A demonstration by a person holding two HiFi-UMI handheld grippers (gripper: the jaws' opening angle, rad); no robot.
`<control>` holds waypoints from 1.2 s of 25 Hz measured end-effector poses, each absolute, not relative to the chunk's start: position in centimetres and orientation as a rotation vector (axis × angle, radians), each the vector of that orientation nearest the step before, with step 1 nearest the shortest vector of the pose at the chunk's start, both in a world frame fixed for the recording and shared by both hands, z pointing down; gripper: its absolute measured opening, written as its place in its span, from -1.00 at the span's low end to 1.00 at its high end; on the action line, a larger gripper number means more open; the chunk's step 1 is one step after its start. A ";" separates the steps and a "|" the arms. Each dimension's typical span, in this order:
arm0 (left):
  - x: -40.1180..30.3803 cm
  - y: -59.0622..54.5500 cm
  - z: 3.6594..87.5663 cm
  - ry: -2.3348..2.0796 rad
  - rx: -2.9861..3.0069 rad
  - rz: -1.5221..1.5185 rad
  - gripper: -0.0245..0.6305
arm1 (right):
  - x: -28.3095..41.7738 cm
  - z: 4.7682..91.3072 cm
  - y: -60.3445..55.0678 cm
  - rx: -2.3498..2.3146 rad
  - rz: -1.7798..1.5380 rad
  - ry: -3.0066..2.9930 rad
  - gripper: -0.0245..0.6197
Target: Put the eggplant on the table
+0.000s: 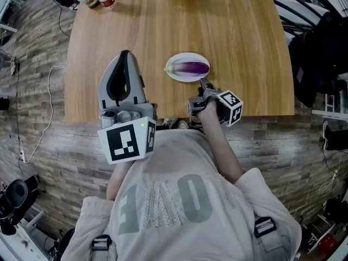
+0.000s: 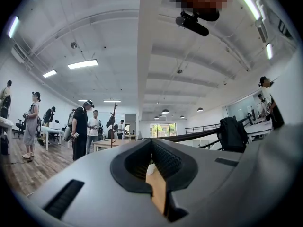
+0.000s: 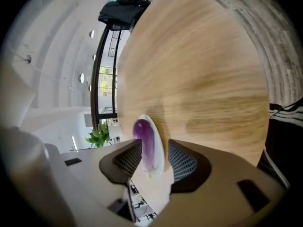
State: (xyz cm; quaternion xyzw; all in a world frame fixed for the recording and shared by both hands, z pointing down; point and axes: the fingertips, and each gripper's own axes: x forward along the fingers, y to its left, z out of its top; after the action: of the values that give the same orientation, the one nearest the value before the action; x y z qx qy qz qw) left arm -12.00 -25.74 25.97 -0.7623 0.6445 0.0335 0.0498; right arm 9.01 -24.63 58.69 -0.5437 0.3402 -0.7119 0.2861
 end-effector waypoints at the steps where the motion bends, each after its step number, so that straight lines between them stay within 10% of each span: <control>1: -12.1 -25.9 26.0 1.962 -2.325 0.106 -0.90 | 9.9 57.6 -24.9 -1.470 -1.862 0.923 -0.42; 16: -11.5 -26.5 25.0 1.886 -2.366 0.171 -0.90 | 12.9 25.0 -25.5 -1.982 0.014 1.948 -0.43; 22: -10.8 -26.3 24.9 1.851 -2.393 0.179 -0.90 | 6.9 26.0 -24.8 -1.980 0.214 2.297 -0.85; 30: -10.7 -26.0 25.2 1.832 -2.428 0.180 -0.90 | 4.5 28.3 -24.7 -1.942 0.105 2.444 -0.87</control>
State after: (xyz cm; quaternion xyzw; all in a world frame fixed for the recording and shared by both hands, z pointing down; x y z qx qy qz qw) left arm -10.67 -25.98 25.22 -0.7960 0.6006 0.0590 0.0475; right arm 4.51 -24.66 28.34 -0.6217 0.7825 0.0337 0.0093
